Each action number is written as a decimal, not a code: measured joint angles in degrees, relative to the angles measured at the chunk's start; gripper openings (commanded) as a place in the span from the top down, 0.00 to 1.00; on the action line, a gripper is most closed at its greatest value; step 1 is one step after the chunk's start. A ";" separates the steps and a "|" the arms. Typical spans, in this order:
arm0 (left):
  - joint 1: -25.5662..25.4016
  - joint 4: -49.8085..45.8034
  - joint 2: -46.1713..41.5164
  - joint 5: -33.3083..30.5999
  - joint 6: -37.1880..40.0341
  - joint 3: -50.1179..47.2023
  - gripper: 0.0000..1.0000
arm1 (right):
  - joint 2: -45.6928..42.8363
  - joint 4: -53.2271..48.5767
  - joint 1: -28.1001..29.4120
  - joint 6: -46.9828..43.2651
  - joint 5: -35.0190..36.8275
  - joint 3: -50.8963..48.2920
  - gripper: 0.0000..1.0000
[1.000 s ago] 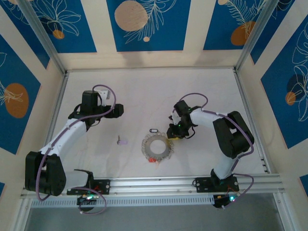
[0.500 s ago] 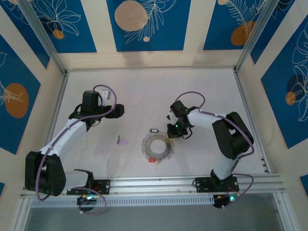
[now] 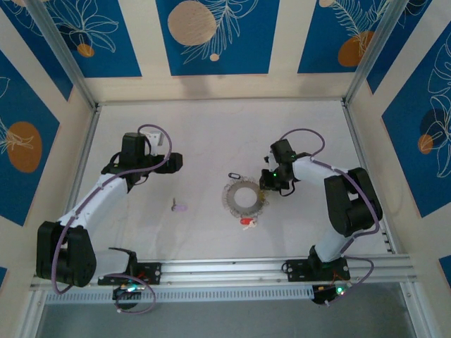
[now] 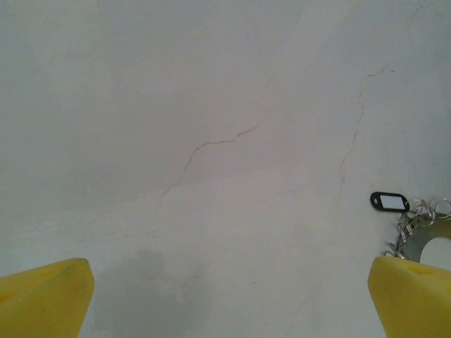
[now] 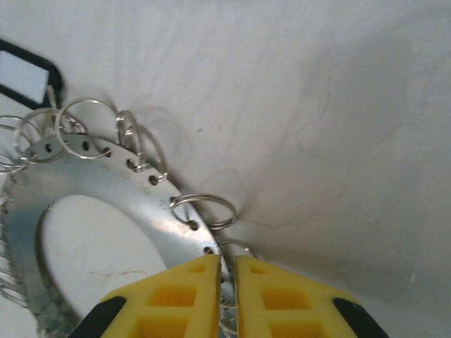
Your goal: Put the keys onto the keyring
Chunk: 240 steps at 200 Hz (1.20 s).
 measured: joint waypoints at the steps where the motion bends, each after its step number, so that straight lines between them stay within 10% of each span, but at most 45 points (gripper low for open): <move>1: 0.00 0.00 0.00 0.00 0.02 0.00 0.00 | -0.09 -0.02 0.04 0.13 0.00 -0.02 0.78; 88: -0.09 -0.09 0.00 -0.39 0.39 0.00 0.00 | -7.48 -5.35 13.94 7.50 -0.66 -1.29 0.70; 240: -1.01 -0.17 0.00 -0.90 0.57 0.00 0.00 | -12.41 -0.37 5.57 13.73 -6.14 -15.02 0.80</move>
